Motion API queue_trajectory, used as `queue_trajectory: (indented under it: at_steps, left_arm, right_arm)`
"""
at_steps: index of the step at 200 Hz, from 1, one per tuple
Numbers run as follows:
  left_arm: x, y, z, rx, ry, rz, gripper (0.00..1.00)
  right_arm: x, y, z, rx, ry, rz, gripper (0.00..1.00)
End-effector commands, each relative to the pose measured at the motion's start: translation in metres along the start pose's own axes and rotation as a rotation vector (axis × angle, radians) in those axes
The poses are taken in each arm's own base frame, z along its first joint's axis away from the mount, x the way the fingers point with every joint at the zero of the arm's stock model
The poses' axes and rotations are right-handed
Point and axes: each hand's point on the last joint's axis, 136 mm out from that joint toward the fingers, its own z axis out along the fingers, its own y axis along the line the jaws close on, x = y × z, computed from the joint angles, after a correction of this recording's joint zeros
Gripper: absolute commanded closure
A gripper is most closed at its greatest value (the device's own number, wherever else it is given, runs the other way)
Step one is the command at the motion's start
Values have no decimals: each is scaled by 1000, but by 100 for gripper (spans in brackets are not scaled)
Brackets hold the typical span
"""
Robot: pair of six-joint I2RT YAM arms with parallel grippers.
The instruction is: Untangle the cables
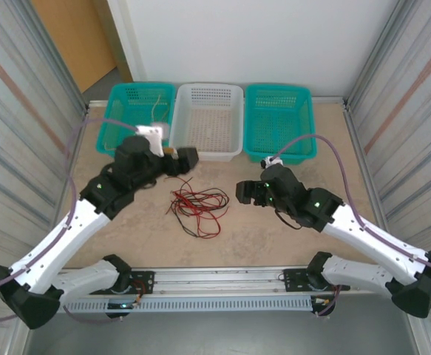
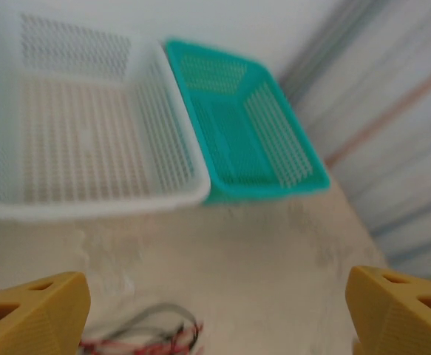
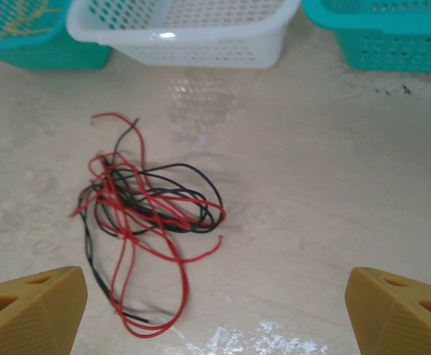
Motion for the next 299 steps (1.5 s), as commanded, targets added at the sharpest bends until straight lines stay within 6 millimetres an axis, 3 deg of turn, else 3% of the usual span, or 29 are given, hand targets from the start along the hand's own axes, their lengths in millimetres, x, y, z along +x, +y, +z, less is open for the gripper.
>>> queue_trajectory:
  at_steps: [1, 27, 54, 122, 152, 187, 225, 246, 272, 288, 299]
  left_arm:
    - [74, 32, 1, -166, 211, 61, 12]
    - [136, 36, 6, -164, 368, -17, 17]
    - [170, 47, -2, -184, 438, -52, 19]
    - [170, 68, -32, -173, 287, -131, 15]
    - [177, 74, -36, -174, 275, -177, 21]
    - [189, 81, -35, -200, 293, -210, 25]
    - [196, 107, -46, -340, 285, -278, 27]
    - [196, 123, -56, -414, 267, -324, 27]
    - [192, 126, -58, -384, 233, -400, 28]
    - [187, 125, -57, -354, 207, -441, 31]
    - [183, 123, -57, -338, 191, -455, 32]
  right_arm:
    - [11, -11, 13, 76, 36, -29, 10]
    - [27, -18, 32, 126, 87, -2, 9]
    - [46, -2, 47, 30, 106, 57, 10]
    - [101, 8, 76, 117, 304, -28, 15]
    - [105, 13, 91, 157, 336, -95, 21]
    - [109, 58, 105, 33, 374, -156, 31]
    - [155, 98, 123, 23, 494, -337, 40]
    - [172, 99, 133, 97, 526, -384, 46]
    - [184, 100, 144, 115, 564, -382, 54]
    - [182, 101, 145, 127, 561, -394, 71]
    - [176, 102, 142, 127, 544, -398, 78]
